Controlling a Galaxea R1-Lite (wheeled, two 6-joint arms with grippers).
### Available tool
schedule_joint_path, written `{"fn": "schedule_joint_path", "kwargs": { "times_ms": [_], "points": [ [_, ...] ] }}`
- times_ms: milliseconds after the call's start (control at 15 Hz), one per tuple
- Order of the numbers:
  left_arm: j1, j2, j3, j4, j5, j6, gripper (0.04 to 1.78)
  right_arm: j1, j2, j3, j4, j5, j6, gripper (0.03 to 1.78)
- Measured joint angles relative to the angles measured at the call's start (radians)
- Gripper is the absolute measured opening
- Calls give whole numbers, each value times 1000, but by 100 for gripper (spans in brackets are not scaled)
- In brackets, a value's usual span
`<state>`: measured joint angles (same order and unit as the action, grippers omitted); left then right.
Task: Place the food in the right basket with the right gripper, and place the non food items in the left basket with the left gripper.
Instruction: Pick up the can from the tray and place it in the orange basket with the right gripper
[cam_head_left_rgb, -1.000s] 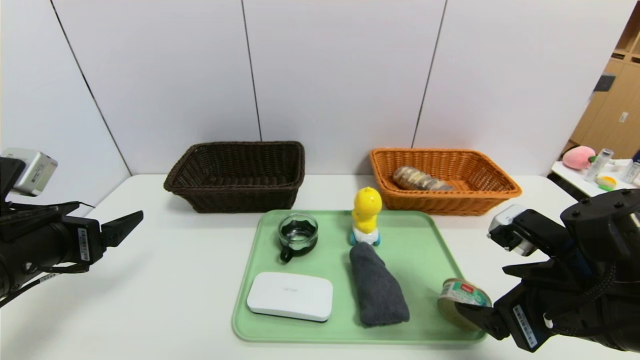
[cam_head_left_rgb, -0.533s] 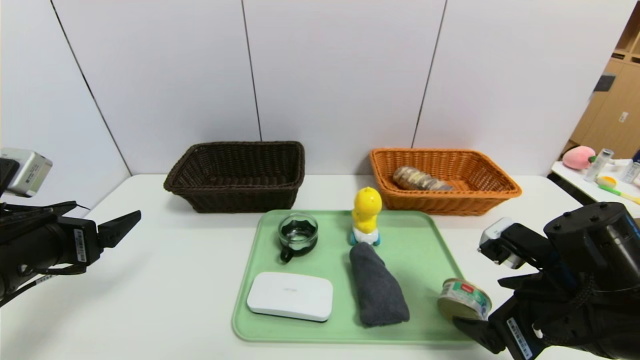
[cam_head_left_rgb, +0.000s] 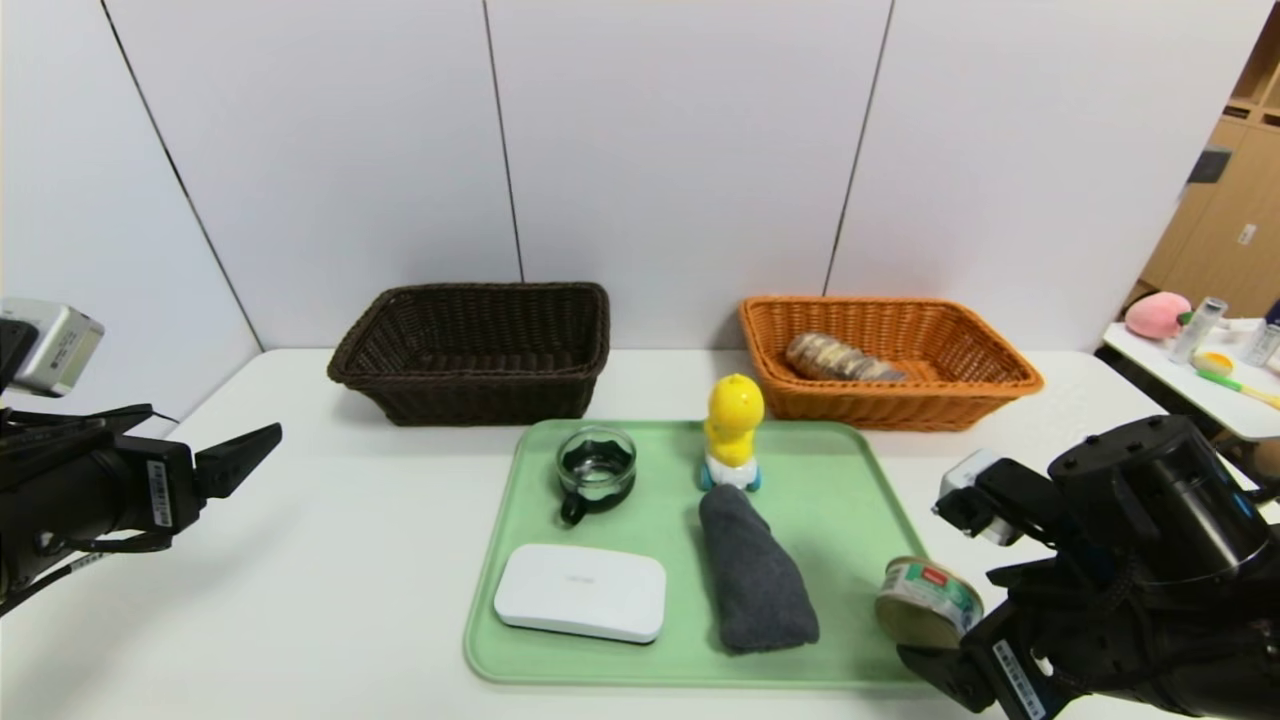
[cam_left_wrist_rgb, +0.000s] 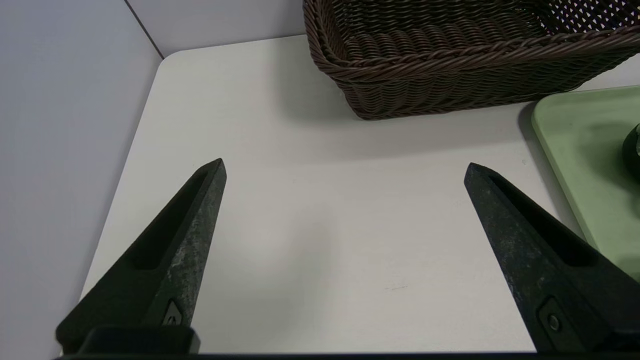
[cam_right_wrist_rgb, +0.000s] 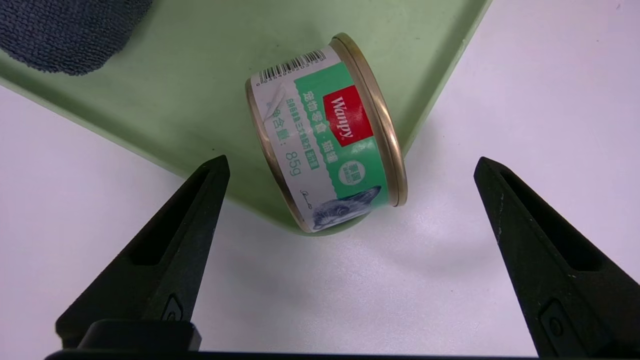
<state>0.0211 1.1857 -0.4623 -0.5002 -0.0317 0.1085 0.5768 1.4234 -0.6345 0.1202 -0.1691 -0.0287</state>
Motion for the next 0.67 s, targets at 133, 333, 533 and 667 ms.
{"fn": "schedule_joint_path", "kwargs": {
  "times_ms": [133,333,533,667],
  "points": [
    [0,0,0,0,0,0,169,-5,6,3,-5,2,0,169],
    [0,1,-1,0,0,0,169,-13,14,7,-25,0,0,160],
    [0,0,0,0,1,0,169,-16,19,13,-49,0,0,112],
    [0,-1,0,0,1,0,169,-16,20,16,-50,1,0,88]
  ]
}}
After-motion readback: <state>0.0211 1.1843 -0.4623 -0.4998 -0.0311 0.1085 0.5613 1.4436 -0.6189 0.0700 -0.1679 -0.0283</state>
